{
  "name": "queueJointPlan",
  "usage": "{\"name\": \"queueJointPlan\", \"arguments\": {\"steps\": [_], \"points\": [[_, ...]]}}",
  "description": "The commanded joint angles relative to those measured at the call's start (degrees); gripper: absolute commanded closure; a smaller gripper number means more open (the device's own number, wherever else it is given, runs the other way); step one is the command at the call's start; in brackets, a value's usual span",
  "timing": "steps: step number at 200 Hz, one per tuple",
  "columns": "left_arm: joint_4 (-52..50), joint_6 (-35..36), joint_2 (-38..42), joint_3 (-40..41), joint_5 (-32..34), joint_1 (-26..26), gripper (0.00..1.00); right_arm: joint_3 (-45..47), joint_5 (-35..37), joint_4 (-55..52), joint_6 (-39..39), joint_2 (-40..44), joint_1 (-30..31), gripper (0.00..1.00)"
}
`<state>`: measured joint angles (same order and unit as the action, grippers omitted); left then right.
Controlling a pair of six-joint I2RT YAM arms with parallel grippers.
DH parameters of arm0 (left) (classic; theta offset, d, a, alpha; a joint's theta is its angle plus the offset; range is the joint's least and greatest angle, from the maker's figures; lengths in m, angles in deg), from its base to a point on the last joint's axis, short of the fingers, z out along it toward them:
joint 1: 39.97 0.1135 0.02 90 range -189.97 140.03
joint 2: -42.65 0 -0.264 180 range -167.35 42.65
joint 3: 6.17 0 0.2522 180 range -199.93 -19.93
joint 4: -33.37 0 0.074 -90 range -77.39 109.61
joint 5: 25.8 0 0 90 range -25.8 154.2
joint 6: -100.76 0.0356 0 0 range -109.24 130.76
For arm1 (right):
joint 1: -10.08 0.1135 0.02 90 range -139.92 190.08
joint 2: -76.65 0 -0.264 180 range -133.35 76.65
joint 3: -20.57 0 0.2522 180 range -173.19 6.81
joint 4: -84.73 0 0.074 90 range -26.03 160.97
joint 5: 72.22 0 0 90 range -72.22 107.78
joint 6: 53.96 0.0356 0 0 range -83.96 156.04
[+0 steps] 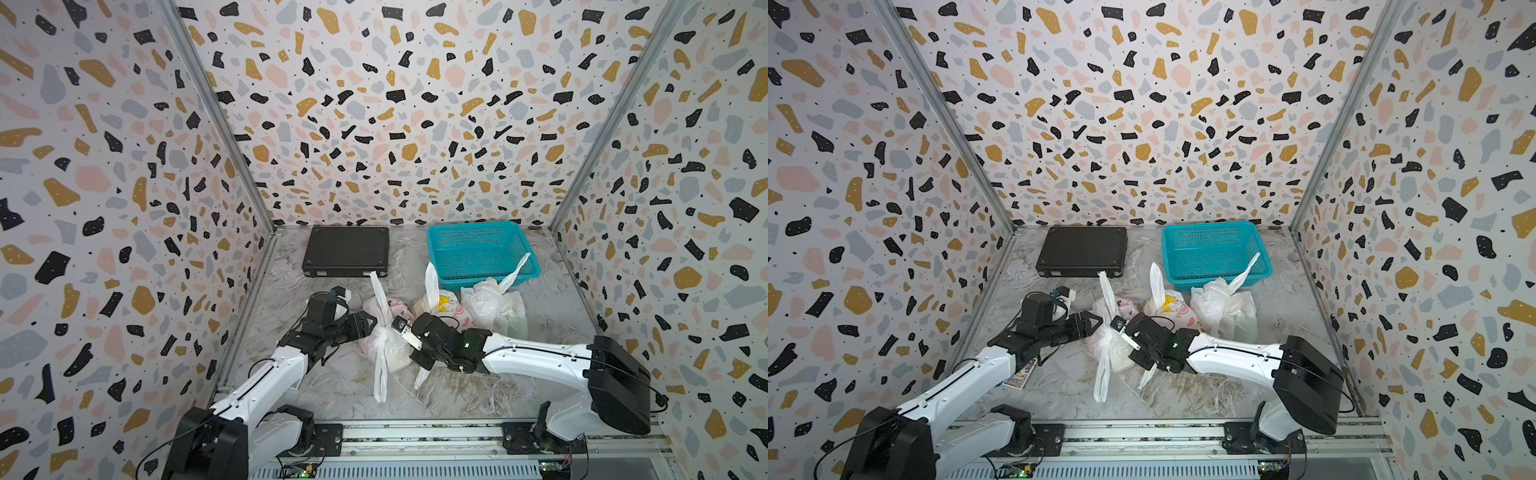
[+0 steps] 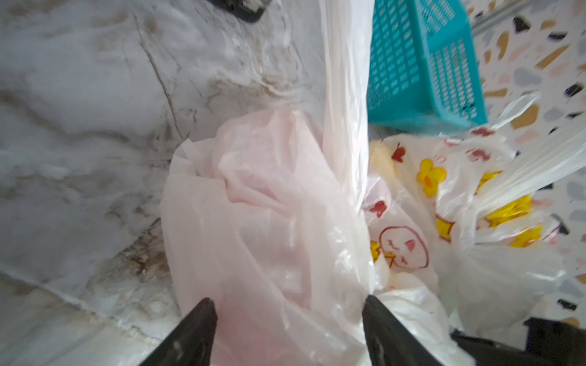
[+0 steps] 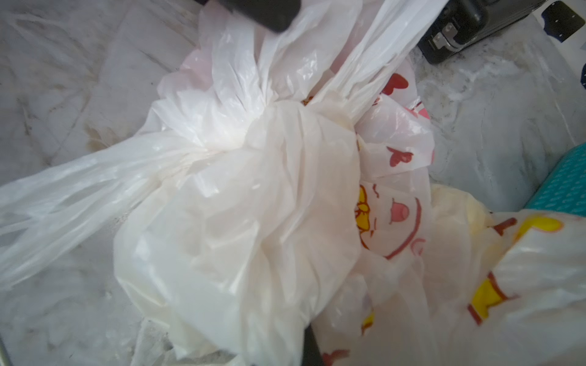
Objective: Untie the knot of a plastic bag & take out the apple
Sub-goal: Untie the plastic bag at the center of the board.
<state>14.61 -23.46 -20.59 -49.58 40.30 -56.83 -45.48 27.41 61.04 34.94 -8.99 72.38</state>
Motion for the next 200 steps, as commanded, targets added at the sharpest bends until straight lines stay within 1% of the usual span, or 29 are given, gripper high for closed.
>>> {"name": "queueJointPlan", "arguments": {"steps": [1,14,23,36,40,53,70,82,96,105,108,117,122,129,140,151,162,184,200], "points": [[3.1,0.6,-0.1,-1.1,-0.9,-0.4,0.65,0.7,-0.1,2.1,-0.4,2.3,-0.7,1.00],[1.1,1.4,0.7,-2.2,0.0,-0.4,1.00,1.3,1.5,1.7,0.1,2.9,-1.1,1.00],[-1.4,1.8,2.0,-3.2,2.2,-0.4,1.00,2.1,2.6,1.2,1.0,3.9,-1.8,1.00],[-4.9,2.3,4.4,-4.5,6.5,-0.1,1.00,4.2,2.4,1.7,2.5,6.3,-2.6,1.00],[-7.0,2.3,5.1,-5.0,8.2,0.1,1.00,4.8,2.4,1.8,3.1,7.1,-4.9,1.00],[-10.9,1.6,8.5,-5.6,14.1,1.2,1.00,6.7,3.4,1.5,5.4,9.7,-7.3,1.00],[-11.4,-1.1,12.9,-3.2,19.5,3.2,1.00,8.6,4.5,0.5,8.9,12.1,-10.6,1.00],[-9.4,-2.7,14.6,-0.8,20.4,3.7,1.00,8.9,5.6,-1.0,9.3,12.6,-10.9,1.00],[-6.5,-4.1,14.1,0.9,18.2,3.7,1.00,8.3,3.7,-3.0,9.1,13.3,-10.9,1.00],[-5.8,-4.4,12.9,1.1,16.2,3.7,1.00,7.8,2.2,-4.5,8.6,14.5,-10.7,0.91],[-5.8,-4.4,12.6,1.0,15.8,3.7,1.00,7.5,1.6,-5.2,8.4,15.0,-10.4,0.87],[-5.8,-4.4,11.8,0.8,15.0,3.7,1.00,6.8,0.3,-6.3,7.0,17.4,-9.6,0.69],[-4.3,-4.4,11.6,0.7,14.5,3.7,1.00,6.8,-0.3,-6.8,5.9,18.8,-9.2,0.61],[-4.1,-4.3,11.6,0.4,14.3,3.7,1.00,6.3,-1.5,-7.7,4.4,20.8,-8.2,0.53],[-4.5,-3.9,11.7,-0.2,14.3,3.7,1.00,5.6,-3.1,-7.8,2.7,23.1,-6.6,0.42],[-4.6,-3.8,11.7,-0.4,14.2,3.7,1.00,4.8,-6.3,-6.8,1.3,23.7,-5.6,0.40],[-4.4,-3.8,11.8,-0.4,14.0,3.7,1.00,4.3,-9.1,-4.2,0.4,22.2,-5.3,0.37],[-3.5,-4.2,11.6,0.0,13.6,3.7,1.00,-0.7,-12.7,-2.7,-1.3,12.6,-5.2,0.36],[-3.4,-4.2,11.2,-0.1,13.2,3.7,1.00,-4.7,-10.9,-3.2,-2.6,5.5,-5.3,0.36]]}}
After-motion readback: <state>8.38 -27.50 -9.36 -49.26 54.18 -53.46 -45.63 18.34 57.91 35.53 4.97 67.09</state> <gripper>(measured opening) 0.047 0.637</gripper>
